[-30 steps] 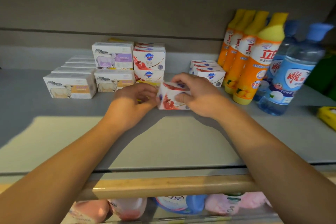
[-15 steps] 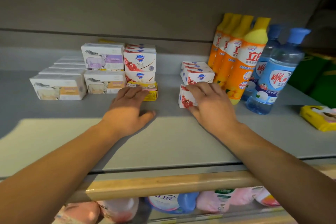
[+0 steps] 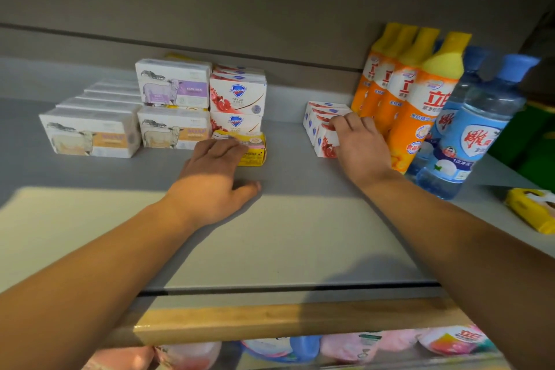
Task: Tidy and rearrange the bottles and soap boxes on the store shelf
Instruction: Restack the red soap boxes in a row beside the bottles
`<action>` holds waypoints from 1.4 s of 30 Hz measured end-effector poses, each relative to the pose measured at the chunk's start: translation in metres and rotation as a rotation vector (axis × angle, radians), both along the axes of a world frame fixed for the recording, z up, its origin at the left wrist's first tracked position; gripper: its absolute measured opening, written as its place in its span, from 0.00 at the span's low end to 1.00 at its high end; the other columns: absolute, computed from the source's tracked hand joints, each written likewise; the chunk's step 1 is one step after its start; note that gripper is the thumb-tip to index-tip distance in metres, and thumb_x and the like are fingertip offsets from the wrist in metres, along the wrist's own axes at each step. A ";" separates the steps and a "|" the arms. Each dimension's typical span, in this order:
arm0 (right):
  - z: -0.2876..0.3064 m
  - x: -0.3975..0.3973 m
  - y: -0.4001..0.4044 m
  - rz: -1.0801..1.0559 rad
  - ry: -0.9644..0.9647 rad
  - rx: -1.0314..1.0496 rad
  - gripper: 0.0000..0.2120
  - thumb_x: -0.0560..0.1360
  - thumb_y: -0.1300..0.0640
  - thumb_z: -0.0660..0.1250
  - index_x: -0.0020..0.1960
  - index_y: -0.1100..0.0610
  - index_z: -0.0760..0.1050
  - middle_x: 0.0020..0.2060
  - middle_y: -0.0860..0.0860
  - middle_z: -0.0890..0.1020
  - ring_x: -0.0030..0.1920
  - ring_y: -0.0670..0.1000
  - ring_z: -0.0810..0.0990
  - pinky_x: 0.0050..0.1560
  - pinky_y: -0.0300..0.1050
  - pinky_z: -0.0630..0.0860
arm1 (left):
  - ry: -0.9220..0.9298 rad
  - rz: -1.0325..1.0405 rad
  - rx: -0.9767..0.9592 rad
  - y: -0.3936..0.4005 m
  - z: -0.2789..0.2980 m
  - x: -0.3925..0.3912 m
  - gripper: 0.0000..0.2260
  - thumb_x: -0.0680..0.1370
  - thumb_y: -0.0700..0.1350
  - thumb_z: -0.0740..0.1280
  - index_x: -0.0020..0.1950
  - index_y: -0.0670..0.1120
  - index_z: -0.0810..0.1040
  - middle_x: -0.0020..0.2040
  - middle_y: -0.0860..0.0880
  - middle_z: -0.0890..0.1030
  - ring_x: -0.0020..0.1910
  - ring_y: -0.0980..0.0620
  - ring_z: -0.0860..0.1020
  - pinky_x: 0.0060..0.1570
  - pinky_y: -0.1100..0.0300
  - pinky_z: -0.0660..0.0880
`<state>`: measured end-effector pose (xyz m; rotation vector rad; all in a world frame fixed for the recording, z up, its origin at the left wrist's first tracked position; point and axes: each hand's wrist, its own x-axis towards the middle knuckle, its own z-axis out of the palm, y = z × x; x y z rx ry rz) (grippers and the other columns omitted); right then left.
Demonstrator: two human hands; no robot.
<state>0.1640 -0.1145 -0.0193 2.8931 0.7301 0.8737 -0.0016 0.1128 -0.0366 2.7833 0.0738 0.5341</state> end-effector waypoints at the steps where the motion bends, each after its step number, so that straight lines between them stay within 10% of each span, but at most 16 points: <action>1: 0.000 0.002 0.002 -0.001 -0.001 0.008 0.25 0.76 0.60 0.68 0.71 0.54 0.66 0.68 0.57 0.71 0.64 0.60 0.70 0.62 0.53 0.72 | -0.002 0.000 -0.002 0.000 0.000 0.000 0.37 0.67 0.64 0.58 0.73 0.49 0.68 0.74 0.51 0.66 0.72 0.46 0.58 0.69 0.50 0.63; 17: 0.028 -0.034 0.021 0.167 0.049 0.212 0.21 0.73 0.54 0.68 0.65 0.57 0.73 0.60 0.58 0.77 0.59 0.60 0.74 0.57 0.50 0.72 | -0.140 0.079 -0.258 0.010 0.011 0.000 0.21 0.74 0.51 0.70 0.66 0.50 0.76 0.66 0.49 0.77 0.66 0.46 0.70 0.62 0.61 0.65; 26: 0.001 -0.050 0.109 0.426 0.657 0.248 0.35 0.72 0.46 0.72 0.74 0.54 0.65 0.70 0.54 0.69 0.69 0.54 0.68 0.65 0.43 0.66 | -0.088 0.252 -0.576 0.032 0.017 -0.007 0.16 0.69 0.58 0.68 0.53 0.54 0.78 0.53 0.52 0.82 0.52 0.50 0.79 0.59 0.54 0.73; 37: 0.008 -0.065 0.084 0.531 0.632 0.367 0.15 0.70 0.47 0.74 0.54 0.47 0.75 0.50 0.44 0.80 0.49 0.46 0.76 0.43 0.34 0.70 | -0.015 0.071 -0.594 0.030 0.017 -0.005 0.22 0.67 0.52 0.76 0.59 0.60 0.75 0.56 0.59 0.77 0.51 0.60 0.75 0.43 0.74 0.67; 42: 0.005 -0.079 0.065 0.576 0.702 0.636 0.05 0.79 0.49 0.65 0.51 0.46 0.79 0.42 0.42 0.81 0.44 0.43 0.78 0.41 0.33 0.70 | 0.036 -0.137 -0.511 0.022 0.015 -0.008 0.22 0.68 0.43 0.77 0.59 0.54 0.77 0.51 0.55 0.82 0.48 0.58 0.80 0.48 0.66 0.76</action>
